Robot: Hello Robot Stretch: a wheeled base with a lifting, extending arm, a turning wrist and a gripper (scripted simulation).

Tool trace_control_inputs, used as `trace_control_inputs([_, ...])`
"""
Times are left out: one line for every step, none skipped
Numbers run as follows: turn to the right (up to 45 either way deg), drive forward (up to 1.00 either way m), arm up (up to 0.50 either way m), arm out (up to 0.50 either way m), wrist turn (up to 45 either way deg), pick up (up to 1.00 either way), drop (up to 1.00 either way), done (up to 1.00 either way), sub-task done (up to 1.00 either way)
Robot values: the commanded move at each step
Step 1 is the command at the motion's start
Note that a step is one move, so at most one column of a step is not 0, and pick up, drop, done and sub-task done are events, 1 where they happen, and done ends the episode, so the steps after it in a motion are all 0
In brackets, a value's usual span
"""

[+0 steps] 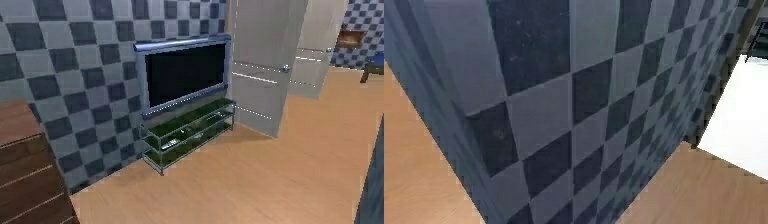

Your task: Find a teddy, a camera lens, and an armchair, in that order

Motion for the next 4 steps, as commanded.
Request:
trace_control_inputs([0.0, 0.4, 0.0, 0.0, 0.0, 0.0, 0.0, 0.0, 0.0])
trace_control_inputs([36.0, 0.0, 0.0, 0.0, 0.0, 0.0, 0.0, 0.0, 0.0])
trace_control_inputs([0.0, 1.0, 0.0, 0.0, 0.0, 0.0, 0.0, 0.0, 0.0])
trace_control_inputs([0.0, 1.0, 0.0, 0.0, 0.0, 0.0, 0.0, 0.0, 0.0])
